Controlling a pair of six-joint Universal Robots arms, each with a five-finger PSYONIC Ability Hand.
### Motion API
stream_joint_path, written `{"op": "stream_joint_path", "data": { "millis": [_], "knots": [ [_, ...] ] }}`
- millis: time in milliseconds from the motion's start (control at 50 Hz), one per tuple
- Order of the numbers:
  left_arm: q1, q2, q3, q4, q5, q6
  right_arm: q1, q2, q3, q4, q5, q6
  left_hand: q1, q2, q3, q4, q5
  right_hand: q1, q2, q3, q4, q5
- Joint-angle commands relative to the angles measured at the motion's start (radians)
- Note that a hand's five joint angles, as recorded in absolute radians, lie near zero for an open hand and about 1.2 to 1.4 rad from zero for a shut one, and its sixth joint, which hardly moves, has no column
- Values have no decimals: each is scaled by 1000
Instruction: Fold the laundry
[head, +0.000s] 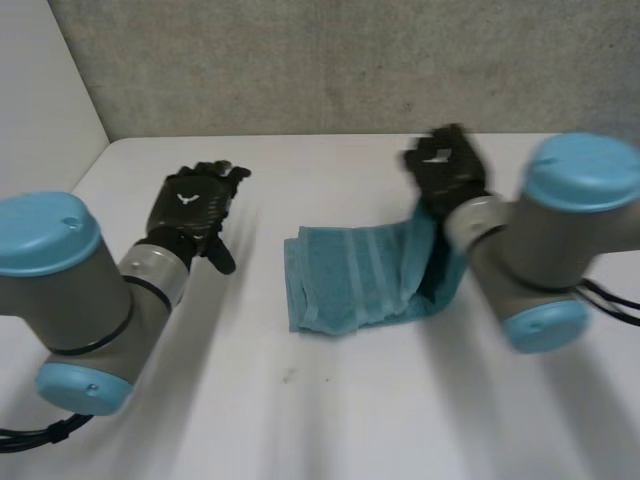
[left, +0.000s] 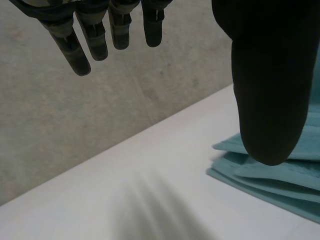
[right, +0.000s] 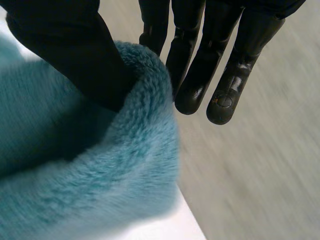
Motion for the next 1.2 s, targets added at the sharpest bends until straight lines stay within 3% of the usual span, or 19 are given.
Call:
{"op": "stream_joint_path", "data": {
  "millis": [20, 120, 140, 160, 180, 200, 220, 260, 340, 480, 620, 680, 780, 920, 1040, 1200],
  "knots": [
    [70, 77, -41, 0, -1, -7, 296, 158, -113, 7, -20, 9, -2, 9, 7, 7, -25, 441, 216, 212, 205, 235],
    [81, 82, -43, 0, 0, -24, 363, 254, -107, 78, -12, 6, -2, 9, 7, 7, -25, 441, 216, 212, 205, 235],
    [81, 82, -43, 0, 0, -24, 363, 279, -119, 120, -6, 8, -2, 9, 7, 7, -25, 302, 78, 73, 66, 96],
    [75, 81, -42, 0, 0, -30, 358, 284, -131, 158, 10, 9, -2, 9, 7, 7, -25, -161, -386, -390, -397, -367],
    [72, 82, -37, 0, 2, -35, 358, 284, -132, 159, 11, 9, -2, 9, 7, 7, -25, -166, -390, -395, -402, -372],
    [72, 82, -37, 0, 2, -35, 357, 268, -147, 186, 32, 12, -2, 9, 7, 7, -25, -526, -751, -755, -762, -732],
    [67, 81, -26, 2, 2, -40, 357, 268, -147, 186, 32, 12, -2, 9, 7, 7, -25, -530, -754, -759, -766, -736],
    [64, 79, -16, 3, 3, -43, 355, 186, -158, 185, 96, 38, -2, 9, 7, 7, -25, -773, -997, -1002, -1009, -979],
    [21, 50, 66, 2, -1, -67, 319, 84, -141, 176, 115, 95, -2, 9, 7, 7, -25, -781, -1005, -1010, -1017, -987],
    [-88, -25, 202, -35, -3, -122, 214, -89, -92, 183, 106, 400, 12, 24, 22, 22, -10, -781, -1005, -1010, -1017, -987],
    [-163, -139, 340, -156, -4, -225, 101, -100, -92, 235, 55, 514, 24, 35, 34, 34, 2, -781, -1005, -1010, -1017, -987],
    [-186, -205, 390, -196, -12, -256, 52, -59, -101, 274, 9, 548, 42, 53, 51, 52, 20, -781, -1005, -1010, -1017, -987],
    [-189, -306, 411, -222, -107, -262, -4, 84, -150, 308, -40, 603, 62, 74, 72, 72, 40, -781, -1005, -1010, -1017, -987],
    [-189, -369, 399, -227, -124, -250, -51, 273, -250, 406, -109, 603, 42, 53, 51, 52, 20, -781, -1005, -1010, -1017, -987],
    [-188, -390, 388, -256, -121, -247, -63, 313, -285, 424, -126, 598, 27, 38, 37, 37, 5, -781, -1005, -1010, -1017, -987],
    [-186, -316, 382, -301, -119, -216, -71, 258, -294, 421, -130, 598, 12, 24, 22, 22, -10, -781, -1005, -1010, -1017, -987]
  ]
}}
